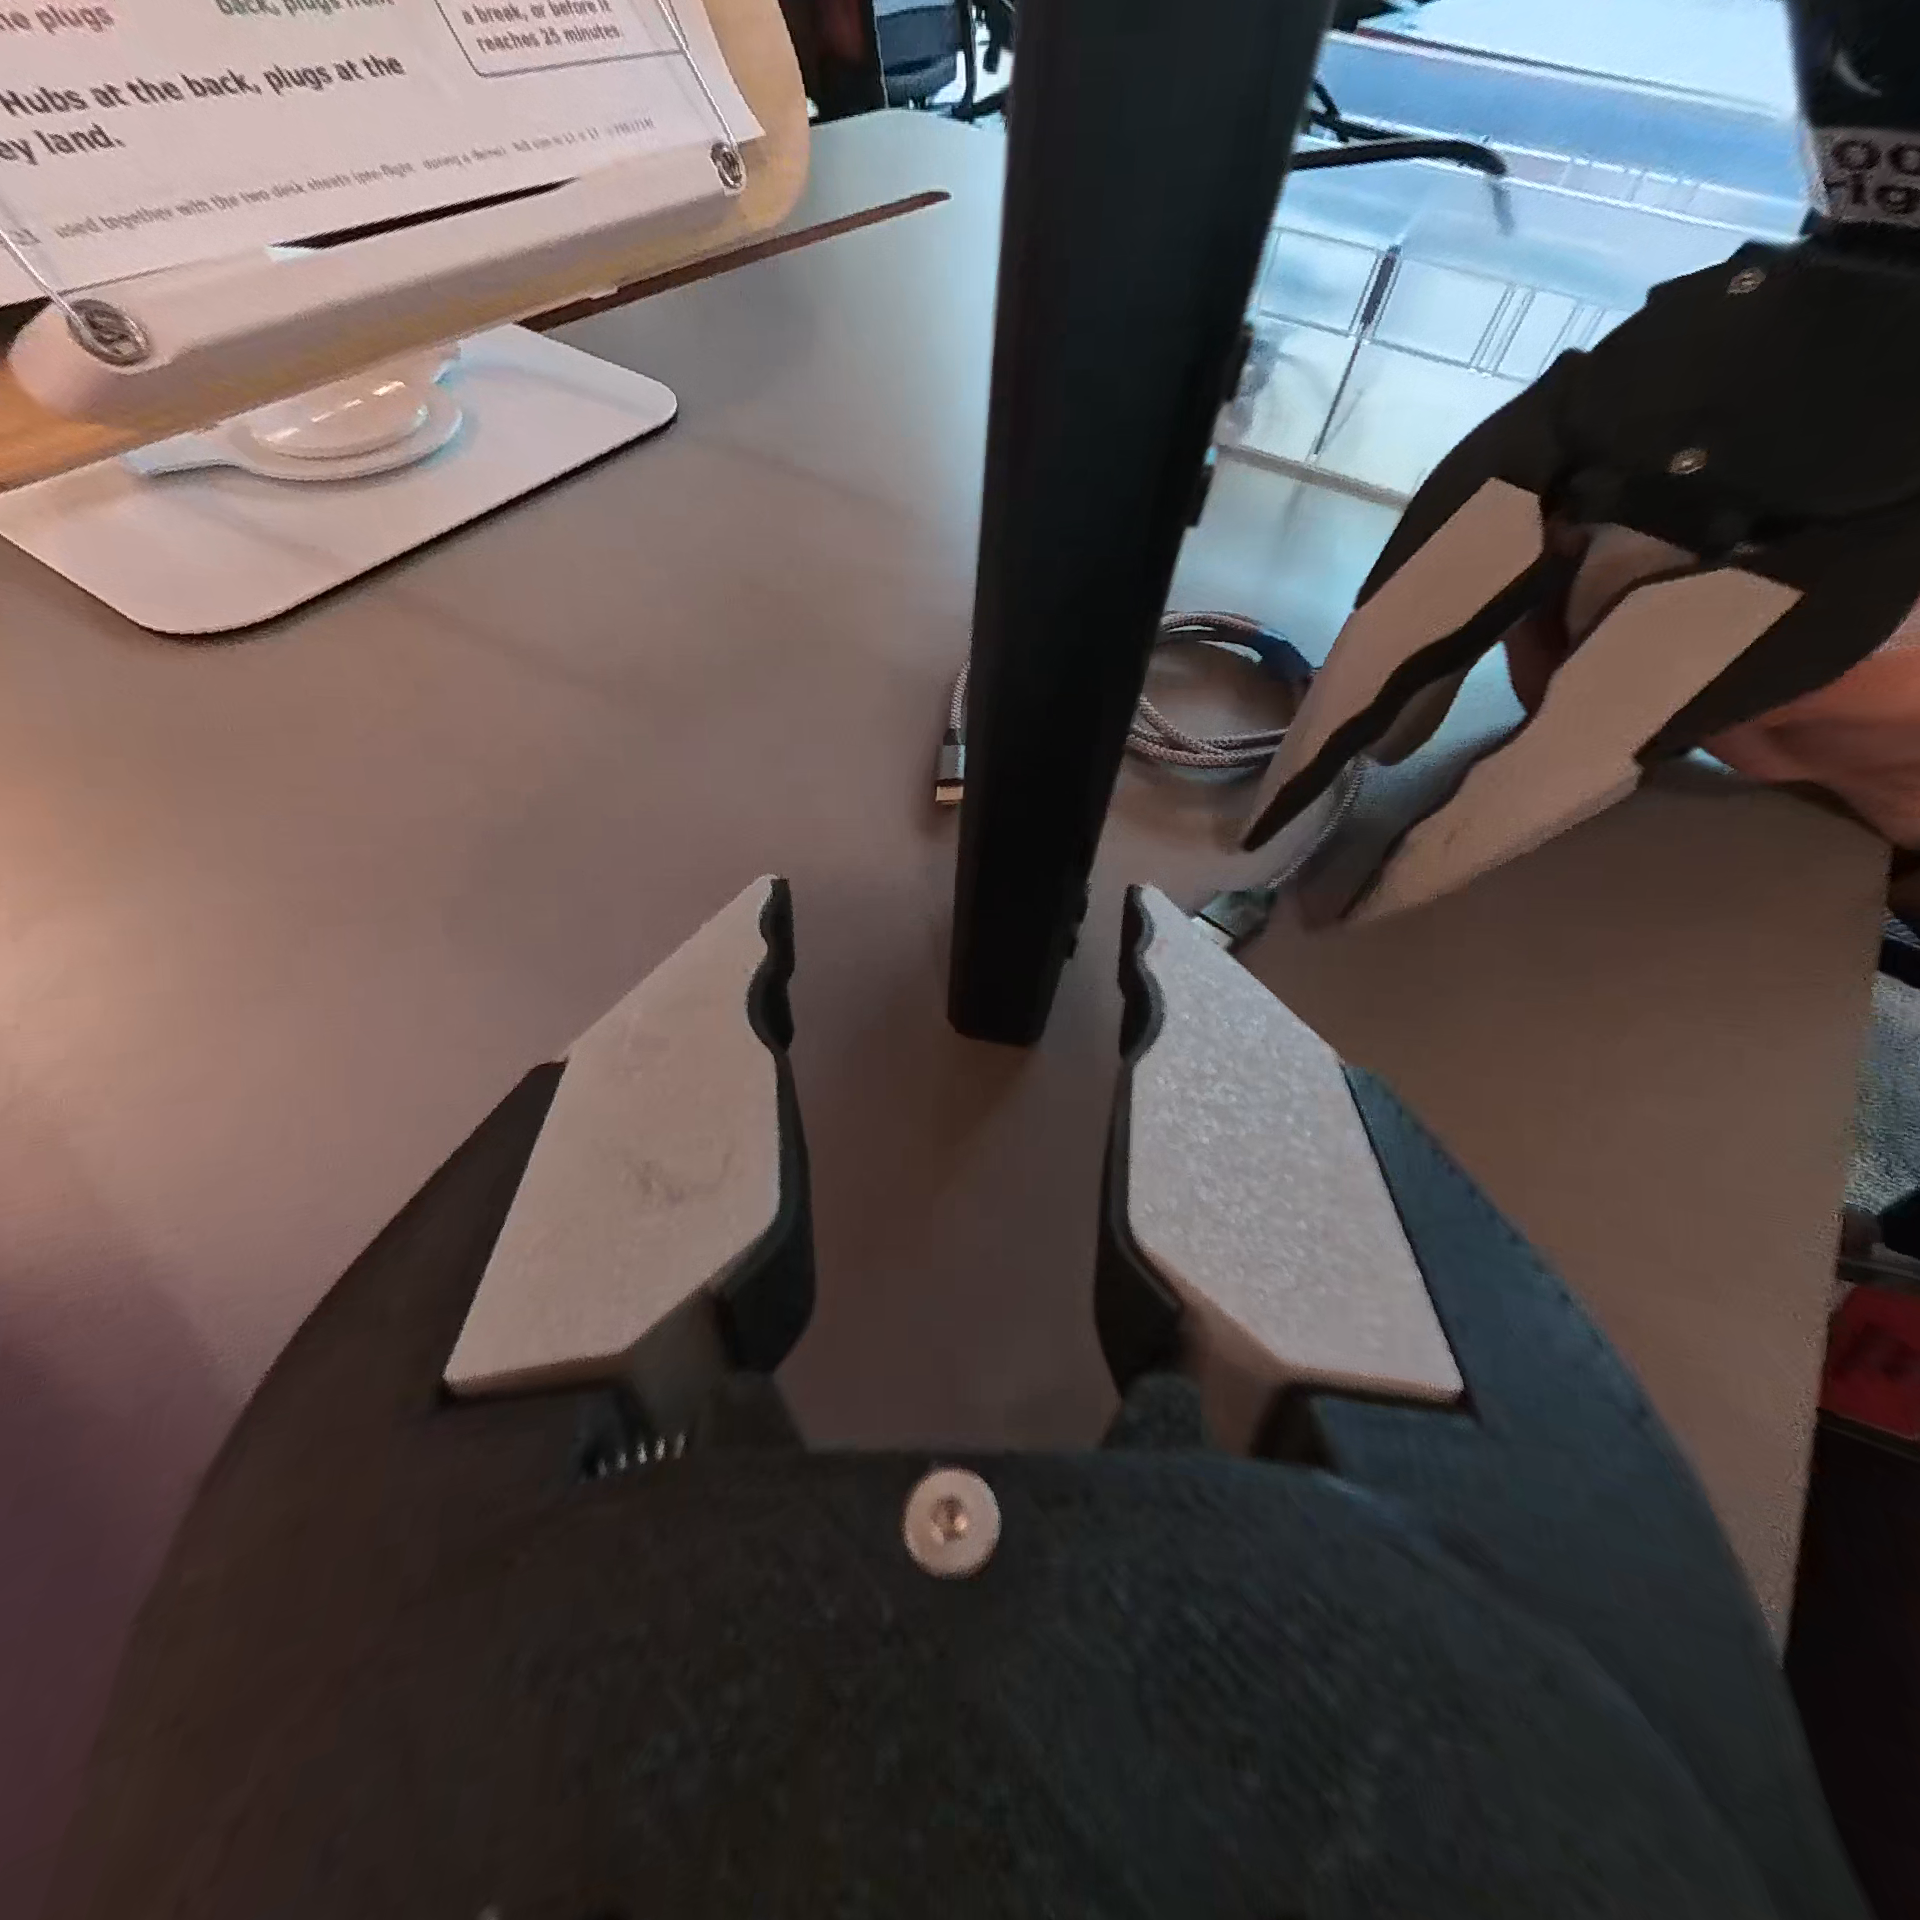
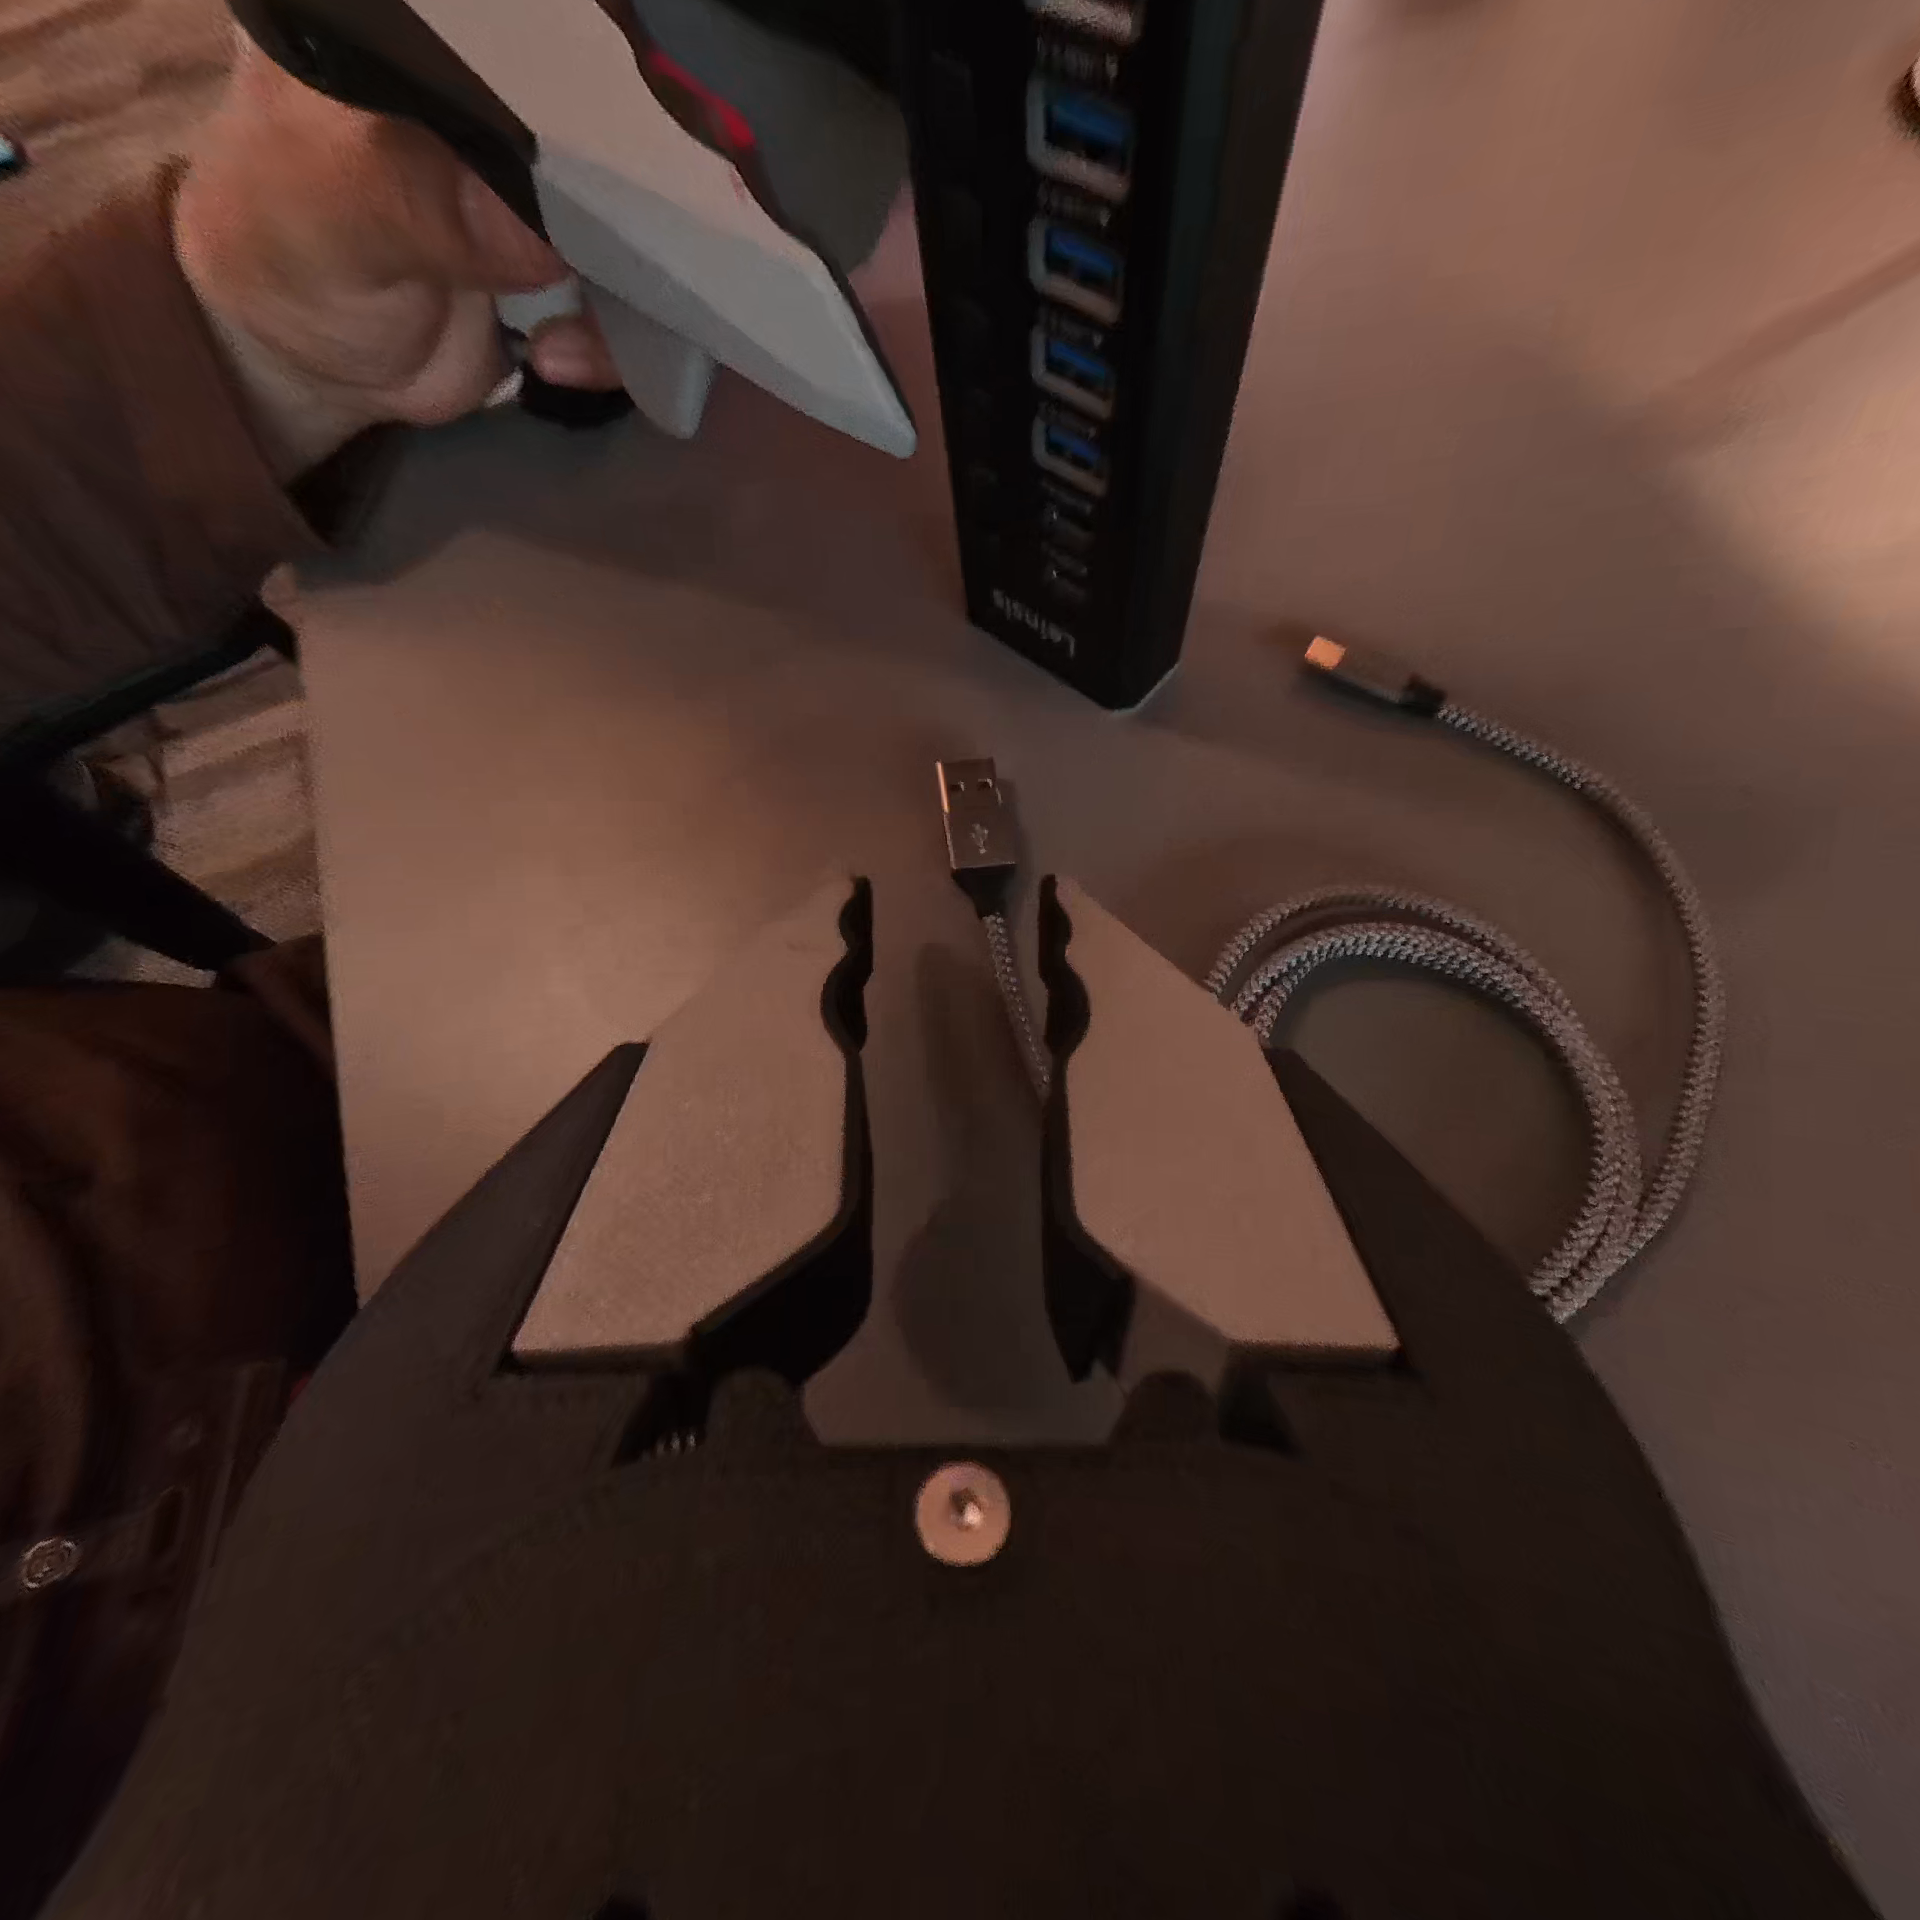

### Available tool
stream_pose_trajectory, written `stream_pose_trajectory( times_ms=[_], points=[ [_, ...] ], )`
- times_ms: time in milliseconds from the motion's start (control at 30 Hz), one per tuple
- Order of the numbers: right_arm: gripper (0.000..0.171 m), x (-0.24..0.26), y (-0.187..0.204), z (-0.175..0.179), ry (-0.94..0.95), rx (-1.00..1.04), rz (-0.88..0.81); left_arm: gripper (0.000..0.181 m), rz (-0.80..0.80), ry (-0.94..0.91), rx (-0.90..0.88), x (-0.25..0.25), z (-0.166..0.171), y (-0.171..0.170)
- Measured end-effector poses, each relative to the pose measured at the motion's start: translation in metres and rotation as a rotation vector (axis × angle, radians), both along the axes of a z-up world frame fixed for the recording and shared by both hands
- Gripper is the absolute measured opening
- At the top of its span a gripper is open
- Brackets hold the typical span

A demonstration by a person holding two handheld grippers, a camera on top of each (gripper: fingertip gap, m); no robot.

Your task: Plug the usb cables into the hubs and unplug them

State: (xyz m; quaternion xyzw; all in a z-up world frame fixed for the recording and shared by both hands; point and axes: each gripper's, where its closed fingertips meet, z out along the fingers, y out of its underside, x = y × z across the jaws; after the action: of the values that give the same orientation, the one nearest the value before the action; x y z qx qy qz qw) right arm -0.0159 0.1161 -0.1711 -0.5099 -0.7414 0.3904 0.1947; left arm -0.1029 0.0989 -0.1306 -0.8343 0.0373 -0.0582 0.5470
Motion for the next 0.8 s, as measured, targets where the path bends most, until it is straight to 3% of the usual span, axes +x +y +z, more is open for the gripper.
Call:
stream_pose_trajectory(
  times_ms=[333, 367, 433, 533, 800],
  points=[
    [0.009, -0.015, 0.002, -0.011, -0.040, 0.092, -0.032, 0.058, -0.026, 0.063, -0.062, 0.003, -0.010, 0.018],
    [0.009, -0.015, 0.001, -0.011, -0.039, 0.095, -0.031, 0.054, -0.040, 0.070, -0.077, 0.006, -0.013, 0.020],
    [0.008, -0.013, 0.001, -0.009, -0.020, 0.104, -0.029, 0.029, -0.082, 0.095, -0.081, 0.014, -0.014, 0.023],
    [0.006, -0.009, -0.007, 0.014, 0.105, 0.054, 0.014, 0.028, -0.035, 0.146, -0.076, 0.009, -0.014, 0.025],
    [0.004, 0.035, -0.063, 0.088, 0.421, -0.215, 0.370, 0.027, -0.007, 0.221, -0.055, 0.009, -0.012, 0.024]
  ],
)
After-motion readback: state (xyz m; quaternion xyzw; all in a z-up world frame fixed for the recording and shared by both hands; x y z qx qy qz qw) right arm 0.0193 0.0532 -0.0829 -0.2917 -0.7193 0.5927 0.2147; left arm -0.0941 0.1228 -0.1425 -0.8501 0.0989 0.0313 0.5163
